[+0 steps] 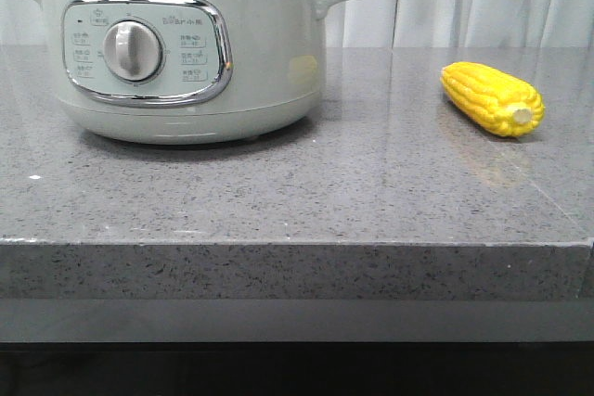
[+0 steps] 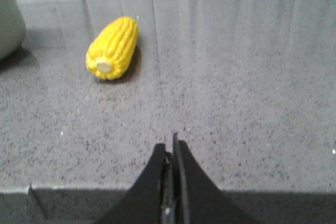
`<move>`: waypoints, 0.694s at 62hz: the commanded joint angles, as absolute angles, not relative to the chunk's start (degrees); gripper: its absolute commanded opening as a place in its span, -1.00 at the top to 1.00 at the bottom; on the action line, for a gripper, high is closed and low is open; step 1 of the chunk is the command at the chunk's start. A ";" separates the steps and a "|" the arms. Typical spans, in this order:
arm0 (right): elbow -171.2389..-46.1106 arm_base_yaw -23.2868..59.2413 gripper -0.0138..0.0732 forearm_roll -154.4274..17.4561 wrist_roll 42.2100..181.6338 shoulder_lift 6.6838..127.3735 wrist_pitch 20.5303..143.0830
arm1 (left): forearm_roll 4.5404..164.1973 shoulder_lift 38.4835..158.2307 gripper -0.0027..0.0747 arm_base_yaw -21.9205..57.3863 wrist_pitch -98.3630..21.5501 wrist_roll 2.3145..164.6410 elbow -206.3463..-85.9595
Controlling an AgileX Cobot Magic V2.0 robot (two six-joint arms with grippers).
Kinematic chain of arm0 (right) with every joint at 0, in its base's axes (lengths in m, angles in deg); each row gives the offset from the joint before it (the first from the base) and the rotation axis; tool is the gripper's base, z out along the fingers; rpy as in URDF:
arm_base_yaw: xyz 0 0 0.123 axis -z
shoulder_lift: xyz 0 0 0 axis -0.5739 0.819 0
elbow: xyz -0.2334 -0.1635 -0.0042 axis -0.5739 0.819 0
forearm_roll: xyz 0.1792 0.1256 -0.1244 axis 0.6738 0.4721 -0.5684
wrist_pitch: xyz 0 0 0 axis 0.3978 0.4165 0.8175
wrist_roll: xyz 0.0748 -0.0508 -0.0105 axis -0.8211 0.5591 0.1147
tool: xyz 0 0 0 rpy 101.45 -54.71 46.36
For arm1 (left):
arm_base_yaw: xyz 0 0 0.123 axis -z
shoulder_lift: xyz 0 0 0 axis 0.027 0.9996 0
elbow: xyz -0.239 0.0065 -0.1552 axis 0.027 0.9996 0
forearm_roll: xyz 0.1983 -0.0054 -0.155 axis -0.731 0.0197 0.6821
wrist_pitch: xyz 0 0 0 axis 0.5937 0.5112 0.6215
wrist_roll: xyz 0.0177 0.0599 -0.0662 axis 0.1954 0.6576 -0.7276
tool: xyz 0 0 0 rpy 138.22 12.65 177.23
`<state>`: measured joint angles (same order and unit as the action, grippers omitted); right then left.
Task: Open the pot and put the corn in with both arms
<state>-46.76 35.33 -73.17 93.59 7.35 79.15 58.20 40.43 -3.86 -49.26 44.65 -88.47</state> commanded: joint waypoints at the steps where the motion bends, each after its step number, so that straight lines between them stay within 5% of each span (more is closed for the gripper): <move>1: -47.93 35.32 0.83 -73.41 93.74 6.68 72.82 | 60.65 39.53 0.98 -3.87 -57.79 44.18 -89.13; 22: -64.35 35.32 0.83 -75.26 96.21 9.99 81.63 | 63.73 41.28 0.98 -3.87 -45.61 44.18 -107.18; 43: -79.79 35.32 0.83 -75.57 97.22 27.25 90.97 | 63.73 58.09 0.98 -3.87 -24.12 44.18 -128.84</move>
